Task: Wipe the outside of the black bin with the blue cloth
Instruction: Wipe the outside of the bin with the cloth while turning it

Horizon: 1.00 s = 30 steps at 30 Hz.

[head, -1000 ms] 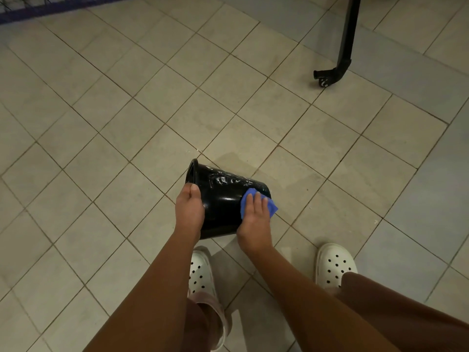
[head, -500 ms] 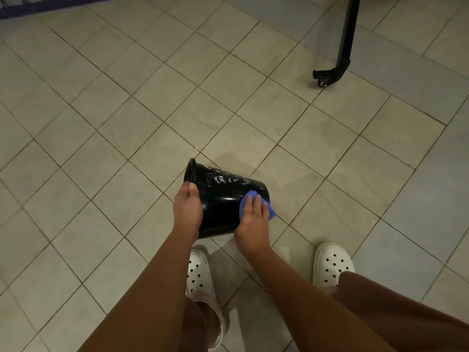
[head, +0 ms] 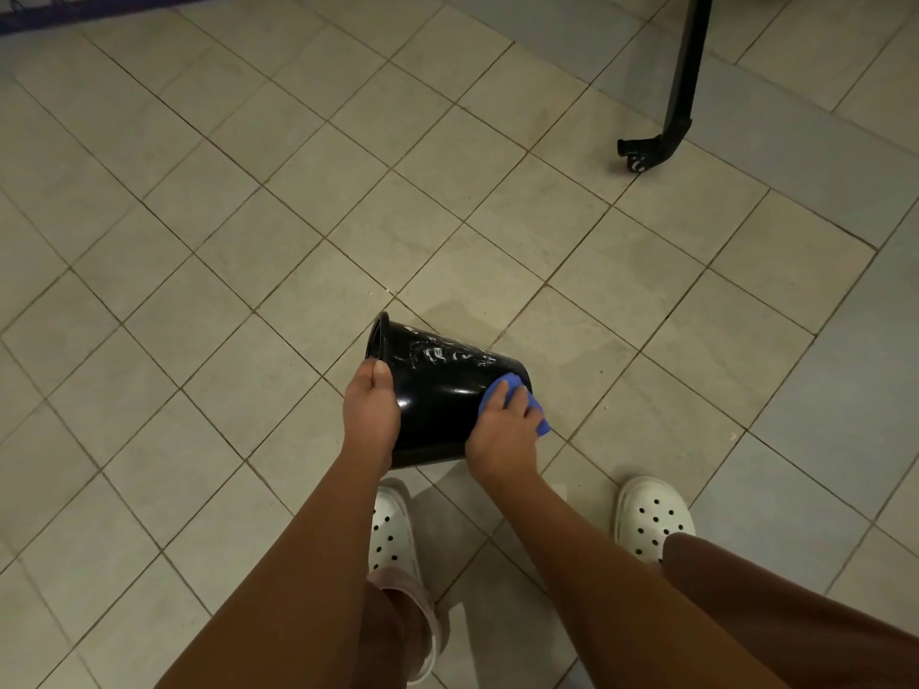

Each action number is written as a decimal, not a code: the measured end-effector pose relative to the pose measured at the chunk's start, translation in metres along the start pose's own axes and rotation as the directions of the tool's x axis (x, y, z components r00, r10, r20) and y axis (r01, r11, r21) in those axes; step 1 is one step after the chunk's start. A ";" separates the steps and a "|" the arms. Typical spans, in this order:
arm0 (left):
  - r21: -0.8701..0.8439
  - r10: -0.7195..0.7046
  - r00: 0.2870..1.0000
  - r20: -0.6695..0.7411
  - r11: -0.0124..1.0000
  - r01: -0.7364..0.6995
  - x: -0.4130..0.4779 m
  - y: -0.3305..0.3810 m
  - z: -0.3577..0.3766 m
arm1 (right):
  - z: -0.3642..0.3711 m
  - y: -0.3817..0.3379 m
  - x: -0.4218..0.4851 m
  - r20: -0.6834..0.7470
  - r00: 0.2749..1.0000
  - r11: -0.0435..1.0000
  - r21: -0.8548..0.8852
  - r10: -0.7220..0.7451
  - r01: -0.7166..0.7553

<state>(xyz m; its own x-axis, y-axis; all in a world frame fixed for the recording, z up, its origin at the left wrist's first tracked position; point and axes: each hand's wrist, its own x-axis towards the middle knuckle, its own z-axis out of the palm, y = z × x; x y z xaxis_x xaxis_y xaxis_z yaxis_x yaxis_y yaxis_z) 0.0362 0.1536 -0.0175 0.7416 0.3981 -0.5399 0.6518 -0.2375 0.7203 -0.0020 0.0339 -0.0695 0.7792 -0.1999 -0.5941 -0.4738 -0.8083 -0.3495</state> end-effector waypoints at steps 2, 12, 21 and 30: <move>0.005 0.000 1.000 -0.001 1.000 0.000 0.001 -0.001 -0.001 | -0.001 0.001 0.004 -0.028 0.995 0.994 -0.046 -0.098 0.097; -0.003 -0.130 0.989 0.072 0.991 0.131 0.012 0.008 -0.010 | -0.015 0.033 0.021 0.064 0.986 0.985 0.095 -0.151 0.145; 0.052 -0.034 0.998 0.060 0.998 0.031 0.009 0.010 -0.001 | 0.003 0.036 0.013 -0.049 0.992 0.992 0.020 -0.121 0.122; 0.046 0.023 1.000 -0.020 0.999 -0.022 0.005 0.002 0.002 | 0.022 0.017 -0.002 -0.144 0.914 0.922 0.032 -0.379 0.387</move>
<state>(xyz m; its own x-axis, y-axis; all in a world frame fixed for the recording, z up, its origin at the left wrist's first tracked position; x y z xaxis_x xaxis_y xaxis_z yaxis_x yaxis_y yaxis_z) 0.0412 0.1529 -0.0198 0.7529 0.4107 -0.5143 0.6420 -0.2864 0.7112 -0.0209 0.0323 -0.0901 0.9509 0.0439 -0.3063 -0.1480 -0.8047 -0.5750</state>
